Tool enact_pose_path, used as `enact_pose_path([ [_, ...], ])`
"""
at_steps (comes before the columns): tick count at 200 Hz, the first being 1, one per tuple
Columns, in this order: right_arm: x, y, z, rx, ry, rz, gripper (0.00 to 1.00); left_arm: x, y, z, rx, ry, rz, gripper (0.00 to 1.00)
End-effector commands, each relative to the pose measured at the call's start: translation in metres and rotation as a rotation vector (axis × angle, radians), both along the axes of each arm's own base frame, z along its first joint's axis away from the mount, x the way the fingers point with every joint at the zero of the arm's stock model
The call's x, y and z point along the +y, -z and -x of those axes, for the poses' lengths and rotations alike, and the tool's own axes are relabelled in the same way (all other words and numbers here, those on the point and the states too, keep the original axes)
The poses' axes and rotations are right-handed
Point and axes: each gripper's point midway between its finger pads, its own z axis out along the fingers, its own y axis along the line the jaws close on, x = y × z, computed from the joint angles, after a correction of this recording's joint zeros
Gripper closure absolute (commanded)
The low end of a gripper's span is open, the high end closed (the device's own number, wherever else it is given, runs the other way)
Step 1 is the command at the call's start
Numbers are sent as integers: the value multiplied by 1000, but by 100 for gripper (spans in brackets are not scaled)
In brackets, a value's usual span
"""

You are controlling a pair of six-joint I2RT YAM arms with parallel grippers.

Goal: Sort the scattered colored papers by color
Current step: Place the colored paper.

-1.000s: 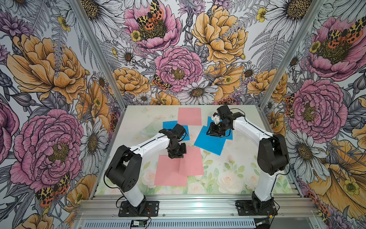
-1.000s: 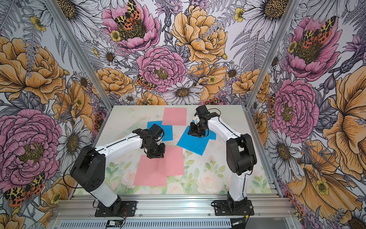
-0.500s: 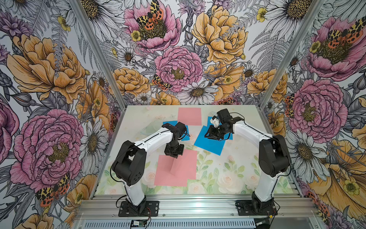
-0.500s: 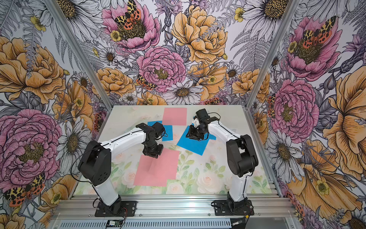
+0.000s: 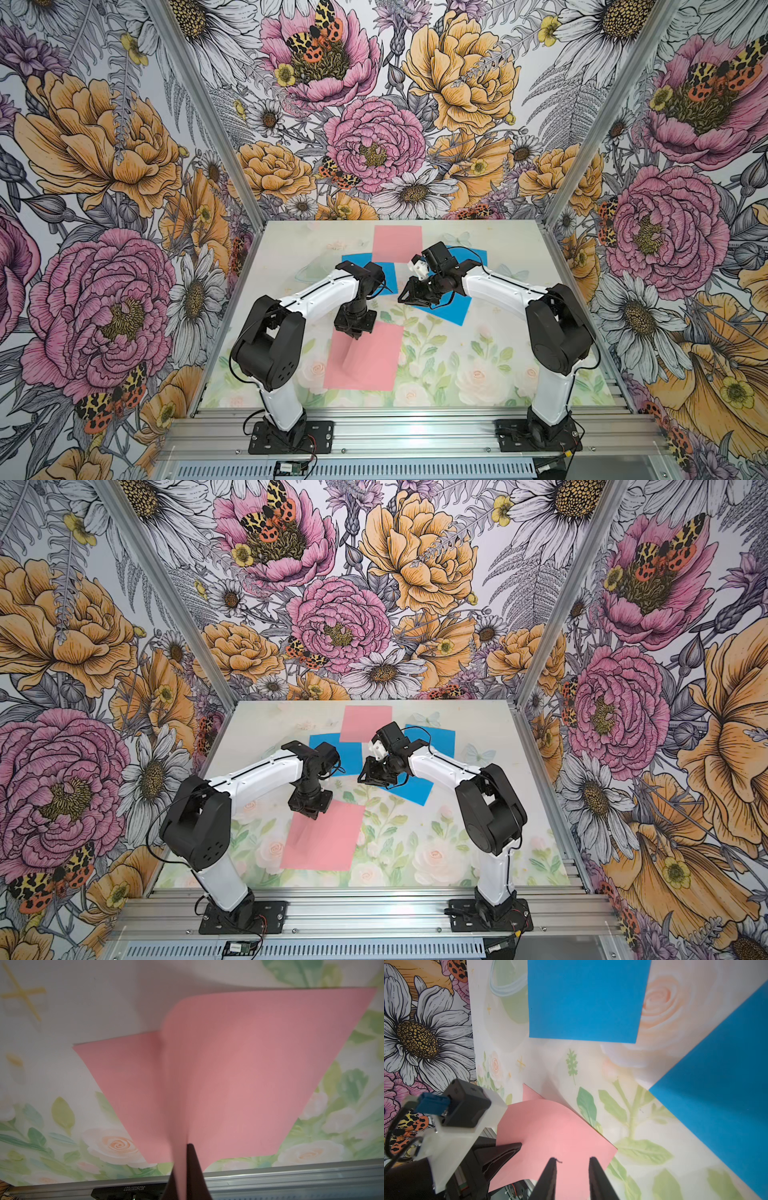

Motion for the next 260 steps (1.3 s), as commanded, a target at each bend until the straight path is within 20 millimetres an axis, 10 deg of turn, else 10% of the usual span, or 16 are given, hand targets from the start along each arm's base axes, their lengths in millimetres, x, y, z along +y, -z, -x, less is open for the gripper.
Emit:
enact_pose_path([
  [1, 15, 9, -1, 2, 2, -21, 71, 9, -4, -1, -45, -25, -10, 100],
  [260, 44, 43, 21, 101, -112, -44, 73, 24, 10, 11, -110, -293, -25, 100],
])
